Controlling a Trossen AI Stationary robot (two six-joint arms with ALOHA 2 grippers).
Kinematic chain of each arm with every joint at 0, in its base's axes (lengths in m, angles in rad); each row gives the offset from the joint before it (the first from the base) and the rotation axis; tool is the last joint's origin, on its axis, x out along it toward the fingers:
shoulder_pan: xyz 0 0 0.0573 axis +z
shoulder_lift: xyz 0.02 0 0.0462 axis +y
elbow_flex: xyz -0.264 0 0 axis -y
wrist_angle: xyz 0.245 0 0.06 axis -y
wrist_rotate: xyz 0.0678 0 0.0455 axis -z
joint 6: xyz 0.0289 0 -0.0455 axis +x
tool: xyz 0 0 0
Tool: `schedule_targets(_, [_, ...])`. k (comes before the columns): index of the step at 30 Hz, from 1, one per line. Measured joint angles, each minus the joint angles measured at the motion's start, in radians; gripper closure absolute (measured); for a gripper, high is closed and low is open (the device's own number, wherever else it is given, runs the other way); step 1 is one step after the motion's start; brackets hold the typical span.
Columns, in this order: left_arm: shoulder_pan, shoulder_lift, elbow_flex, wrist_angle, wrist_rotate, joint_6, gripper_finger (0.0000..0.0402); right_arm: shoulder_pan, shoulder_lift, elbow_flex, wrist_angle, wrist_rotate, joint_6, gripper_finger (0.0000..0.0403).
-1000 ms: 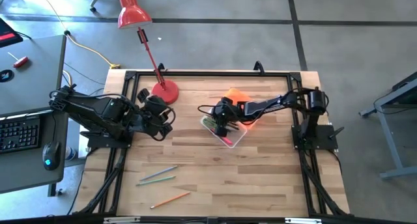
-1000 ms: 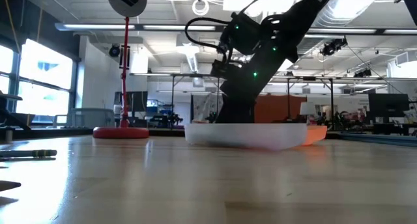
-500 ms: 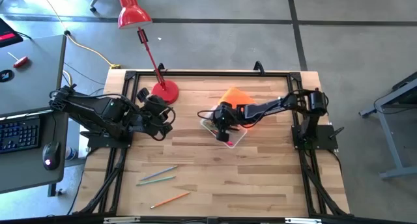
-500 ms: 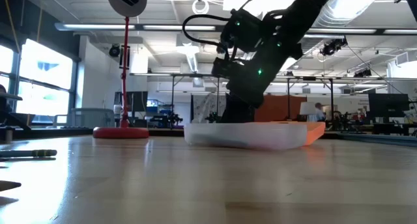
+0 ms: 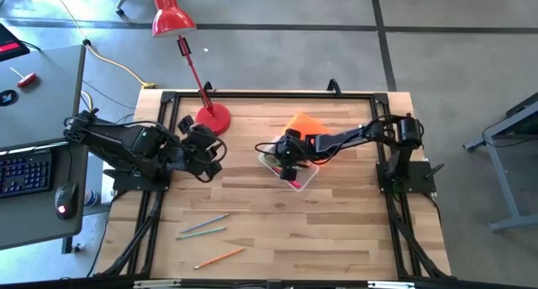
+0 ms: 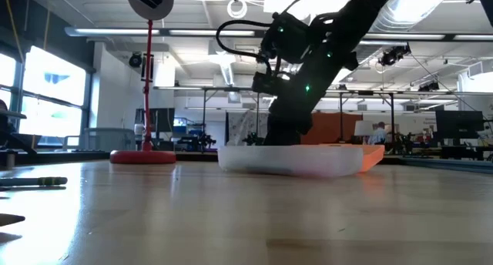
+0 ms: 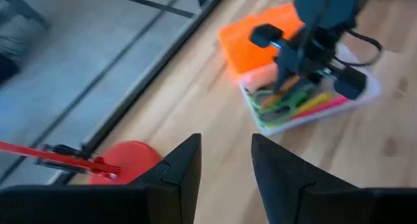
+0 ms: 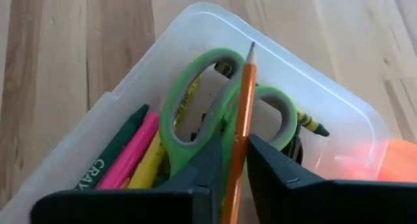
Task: Pick & place school supplies into a supply box
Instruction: Put the top orange pencil into the supply box, then put the top light blue pencil into the supply box
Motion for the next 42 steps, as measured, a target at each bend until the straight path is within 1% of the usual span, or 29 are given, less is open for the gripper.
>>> schedule_targets(4, [0.0, 0.014, 0.0, 0.0, 0.076, -0.014, 0.0236, 0.001, -0.005, 0.0, -0.01, -0.013, 0.001, 0.0321])
schedule_targets(8, [0.0, 0.05, 0.0, 0.0, 0.172, -0.044, 0.0236, 0.001, -0.027, 0.0, -0.022, -0.013, 0.002, 0.0304])
schedule_targets(11, [0.0, 0.093, 0.0, -0.009, 0.25, -0.106, 0.0236, 0.001, -0.066, 0.0, -0.039, -0.013, 0.003, 0.03])
schedule_targets(14, [-0.005, 0.15, 0.0, -0.01, 0.356, -0.141, 0.0236, 0.001, -0.11, 0.0, -0.058, -0.025, 0.003, 0.0301])
schedule_targets(17, [-0.041, 0.213, 0.0, -0.006, 0.435, -0.211, 0.0236, 0.001, -0.15, 0.0, -0.086, -0.041, 0.012, 0.0302])
schedule_targets(18, [-0.059, 0.237, 0.0, -0.006, 0.447, -0.23, 0.0236, 0.001, -0.163, 0.0, -0.096, -0.041, 0.018, 0.0301])
schedule_targets(22, [-0.153, 0.312, 0.0, 0.003, 0.452, -0.31, 0.0236, 0.001, -0.205, 0.0, -0.139, -0.045, 0.026, 0.03])
schedule_targets(28, [-0.289, 0.368, 0.0, 0.0, 0.393, -0.446, 0.0236, 0.001, -0.246, 0.0, -0.182, -0.043, 0.032, 0.03])
schedule_targets(30, [-0.334, 0.376, 0.0, 0.0, 0.377, -0.521, 0.0236, 0.001, -0.249, 0.0, -0.183, -0.043, 0.051, 0.03])
schedule_targets(34, [-0.416, 0.4, 0.0, 0.0, 0.39, -0.697, 0.0236, 0.001, -0.249, 0.0, -0.183, -0.043, 0.053, 0.0299])
schedule_targets(37, [-0.459, 0.431, 0.0, 0.001, 0.428, -0.81, 0.0236, 0.001, -0.249, 0.0, -0.181, -0.043, 0.048, 0.0299])
schedule_targets(38, [-0.468, 0.442, 0.0, 0.001, 0.428, -0.827, 0.0236, 0.001, -0.249, 0.0, -0.178, -0.043, 0.048, 0.0299])
schedule_targets(42, [-0.472, 0.504, 0.0, 0.041, 0.409, -0.829, 0.0236, 0.001, -0.249, 0.0, -0.163, -0.043, 0.047, 0.0299])
